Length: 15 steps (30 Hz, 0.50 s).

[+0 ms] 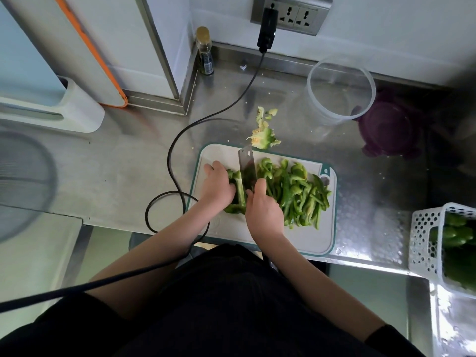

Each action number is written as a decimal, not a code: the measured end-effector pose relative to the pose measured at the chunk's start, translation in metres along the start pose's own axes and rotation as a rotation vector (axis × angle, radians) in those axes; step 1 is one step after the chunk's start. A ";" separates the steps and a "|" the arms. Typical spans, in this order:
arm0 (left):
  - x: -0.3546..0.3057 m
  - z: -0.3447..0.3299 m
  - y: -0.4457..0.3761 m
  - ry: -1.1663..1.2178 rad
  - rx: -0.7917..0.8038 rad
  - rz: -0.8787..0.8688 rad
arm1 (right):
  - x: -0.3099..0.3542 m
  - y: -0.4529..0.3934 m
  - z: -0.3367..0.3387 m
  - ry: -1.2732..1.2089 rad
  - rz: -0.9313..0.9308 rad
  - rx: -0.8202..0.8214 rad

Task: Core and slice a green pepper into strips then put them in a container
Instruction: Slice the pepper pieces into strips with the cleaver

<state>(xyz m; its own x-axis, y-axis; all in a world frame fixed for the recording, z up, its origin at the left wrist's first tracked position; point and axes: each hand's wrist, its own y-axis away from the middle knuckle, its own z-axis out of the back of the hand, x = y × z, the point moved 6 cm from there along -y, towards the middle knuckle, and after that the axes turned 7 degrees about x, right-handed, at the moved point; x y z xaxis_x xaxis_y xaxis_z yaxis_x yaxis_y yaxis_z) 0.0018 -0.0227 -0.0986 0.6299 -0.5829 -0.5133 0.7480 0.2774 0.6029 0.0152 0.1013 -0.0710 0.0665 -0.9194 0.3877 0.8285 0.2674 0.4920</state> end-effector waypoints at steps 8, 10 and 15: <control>0.000 0.000 -0.003 -0.001 -0.009 0.016 | -0.001 -0.001 0.001 0.007 0.014 -0.019; 0.001 0.000 -0.002 -0.002 -0.005 0.022 | 0.000 -0.001 0.001 0.014 0.019 -0.035; 0.001 0.000 -0.001 0.004 -0.016 0.023 | 0.000 -0.003 0.000 0.019 0.035 -0.036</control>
<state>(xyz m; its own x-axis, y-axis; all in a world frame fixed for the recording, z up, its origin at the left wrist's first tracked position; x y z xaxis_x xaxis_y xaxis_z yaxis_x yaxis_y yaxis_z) 0.0018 -0.0234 -0.1002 0.6481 -0.5732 -0.5015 0.7362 0.3030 0.6051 0.0127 0.1008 -0.0727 0.1064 -0.9150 0.3891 0.8448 0.2896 0.4499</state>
